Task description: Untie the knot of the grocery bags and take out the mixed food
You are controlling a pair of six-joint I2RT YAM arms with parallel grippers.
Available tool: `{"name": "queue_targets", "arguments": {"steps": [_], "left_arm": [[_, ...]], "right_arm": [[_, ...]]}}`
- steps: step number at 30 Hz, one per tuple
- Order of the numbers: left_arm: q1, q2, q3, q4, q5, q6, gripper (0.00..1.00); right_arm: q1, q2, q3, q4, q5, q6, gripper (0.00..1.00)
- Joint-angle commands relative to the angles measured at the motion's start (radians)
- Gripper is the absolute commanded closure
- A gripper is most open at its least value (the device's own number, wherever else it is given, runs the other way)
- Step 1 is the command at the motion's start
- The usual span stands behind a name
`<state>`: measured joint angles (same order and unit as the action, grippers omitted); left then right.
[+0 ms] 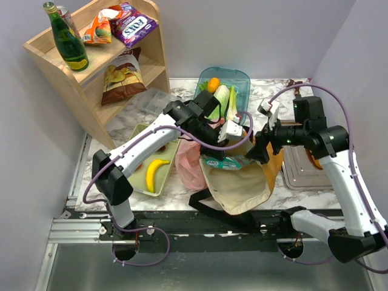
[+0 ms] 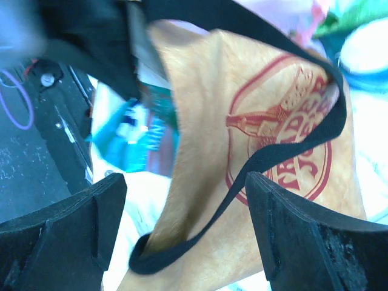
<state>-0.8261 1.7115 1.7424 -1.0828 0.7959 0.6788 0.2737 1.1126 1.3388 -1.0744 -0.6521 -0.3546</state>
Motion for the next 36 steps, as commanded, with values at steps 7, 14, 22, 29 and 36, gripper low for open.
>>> {"name": "queue_targets", "arguments": {"steps": [7,14,22,29,36], "left_arm": [[0.075,0.103,0.1,-0.04,0.182,-0.139,1.0],[0.1,0.127,0.12,-0.057,0.198,-0.15,1.0],[0.136,0.156,0.145,-0.081,0.217,-0.154,1.0],[0.154,0.138,0.141,-0.114,0.256,-0.118,1.0],[0.154,0.13,0.142,-0.138,0.287,-0.103,1.0]], "right_arm": [[-0.001,-0.067,0.081,0.051,-0.231,-0.126,0.23],[0.043,-0.04,0.091,0.065,-0.315,-0.162,0.38],[0.241,0.01,0.057,0.126,-0.192,-0.136,0.45],[0.251,-0.072,-0.111,0.236,0.019,-0.151,0.37],[0.251,-0.097,-0.197,0.275,0.054,-0.218,0.22]]}}
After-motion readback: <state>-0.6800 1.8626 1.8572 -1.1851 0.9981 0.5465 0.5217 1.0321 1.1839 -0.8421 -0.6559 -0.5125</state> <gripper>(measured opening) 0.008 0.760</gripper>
